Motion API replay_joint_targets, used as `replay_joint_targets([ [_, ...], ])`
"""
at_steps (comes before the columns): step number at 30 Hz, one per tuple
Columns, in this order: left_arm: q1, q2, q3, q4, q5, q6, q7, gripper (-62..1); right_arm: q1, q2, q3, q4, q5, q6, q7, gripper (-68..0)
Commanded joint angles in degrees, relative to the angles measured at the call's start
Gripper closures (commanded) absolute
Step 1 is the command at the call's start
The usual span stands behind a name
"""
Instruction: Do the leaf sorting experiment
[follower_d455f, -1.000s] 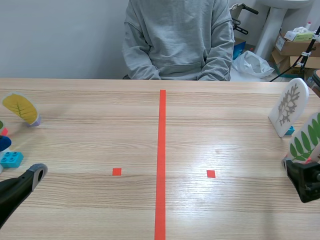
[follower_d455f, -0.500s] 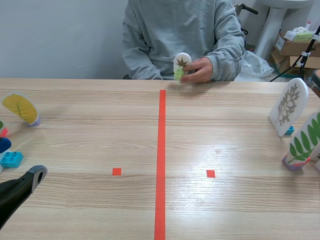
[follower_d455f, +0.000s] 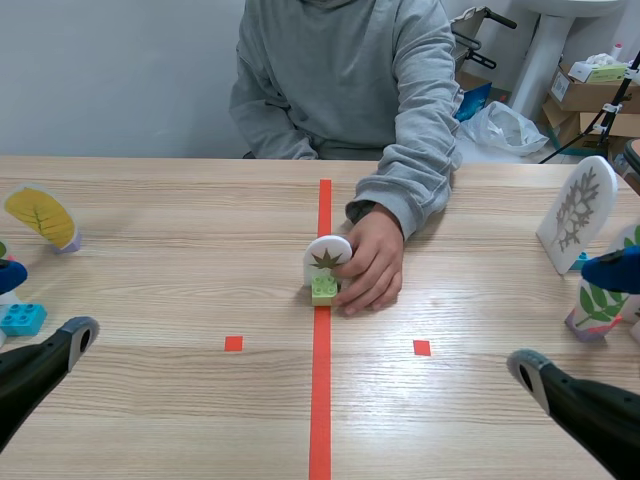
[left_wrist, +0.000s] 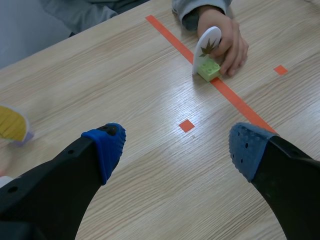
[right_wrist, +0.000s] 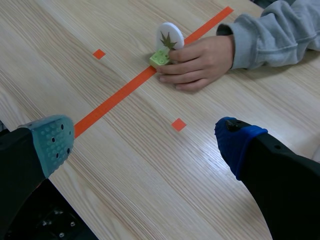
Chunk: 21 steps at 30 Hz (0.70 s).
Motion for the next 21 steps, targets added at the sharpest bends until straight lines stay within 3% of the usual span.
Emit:
replay_joint_targets([
  [1, -0.15, 0.28, -0.26, 0.22, -0.44, -0.09, -0.72, -45.6, 0.22, 0.61, 0.02, -0.83, 0.66, 0.42, 1.11, -57.3],
  [21, -0.15, 0.28, -0.26, 0.22, -0.39, -0.09, -0.28, -45.6, 0.35, 0.61, -0.22, -0.85, 0.63, 0.44, 1.14, -57.3],
])
